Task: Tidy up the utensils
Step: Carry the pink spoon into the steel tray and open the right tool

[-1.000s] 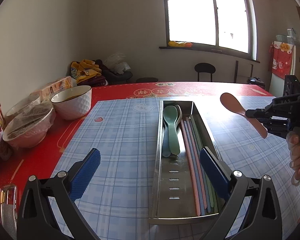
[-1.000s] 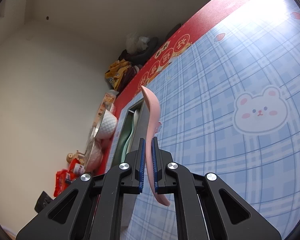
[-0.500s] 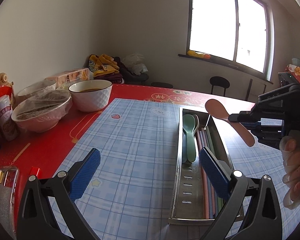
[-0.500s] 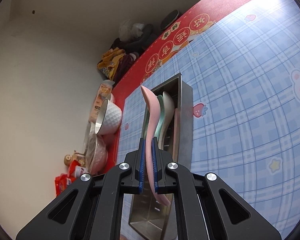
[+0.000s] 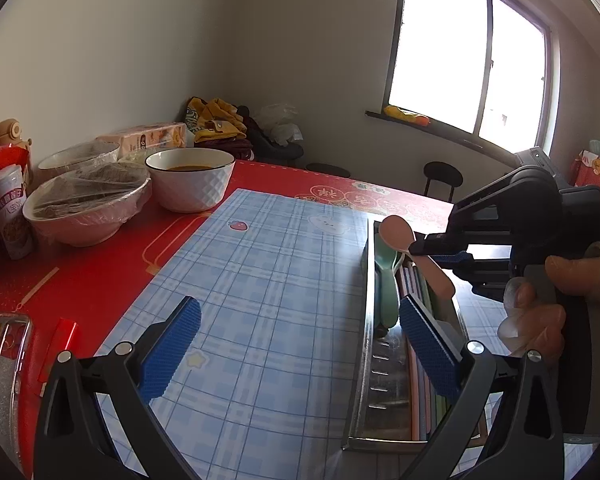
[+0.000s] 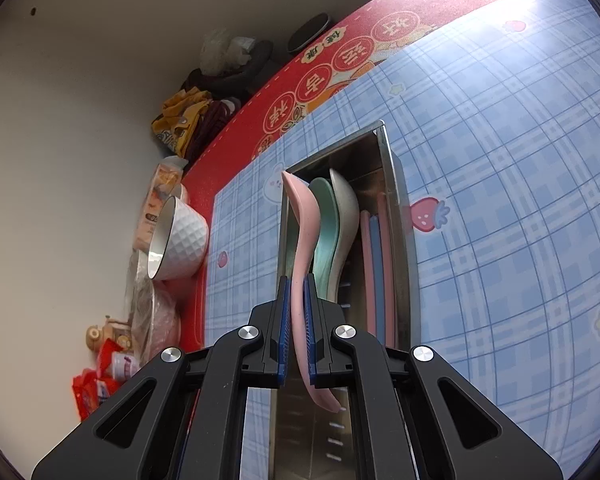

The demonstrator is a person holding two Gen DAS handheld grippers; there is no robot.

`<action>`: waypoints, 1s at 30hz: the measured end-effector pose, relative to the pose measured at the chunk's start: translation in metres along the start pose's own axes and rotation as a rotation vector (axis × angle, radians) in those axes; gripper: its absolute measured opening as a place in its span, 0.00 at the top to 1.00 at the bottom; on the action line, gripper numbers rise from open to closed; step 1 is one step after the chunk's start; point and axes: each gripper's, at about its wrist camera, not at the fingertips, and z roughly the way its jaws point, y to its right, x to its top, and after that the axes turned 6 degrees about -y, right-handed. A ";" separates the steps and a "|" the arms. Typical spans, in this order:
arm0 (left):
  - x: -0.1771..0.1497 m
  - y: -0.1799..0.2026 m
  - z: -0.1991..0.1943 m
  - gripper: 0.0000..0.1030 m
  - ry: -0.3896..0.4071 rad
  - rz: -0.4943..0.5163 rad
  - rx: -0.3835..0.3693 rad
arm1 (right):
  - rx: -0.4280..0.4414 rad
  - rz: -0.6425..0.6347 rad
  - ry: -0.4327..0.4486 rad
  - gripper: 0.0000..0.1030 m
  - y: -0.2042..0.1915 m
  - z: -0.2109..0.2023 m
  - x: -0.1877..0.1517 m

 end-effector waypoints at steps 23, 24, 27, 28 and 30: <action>0.001 -0.008 0.004 0.06 -0.019 -0.033 -0.008 | -0.056 -0.163 0.017 0.83 0.004 -0.023 -0.008; 0.001 -0.007 0.004 0.06 -0.018 -0.031 -0.008 | -0.102 -0.220 0.033 0.81 0.003 -0.028 -0.010; 0.001 -0.008 0.003 0.06 -0.015 -0.036 -0.003 | -0.203 -0.381 0.072 0.80 0.002 -0.045 -0.018; 0.001 -0.009 0.004 0.06 -0.017 -0.041 -0.003 | -0.228 -0.420 0.086 0.79 0.003 -0.051 -0.021; 0.002 -0.011 0.005 0.06 -0.025 -0.054 0.007 | -0.252 -0.478 0.118 0.69 0.008 -0.066 -0.025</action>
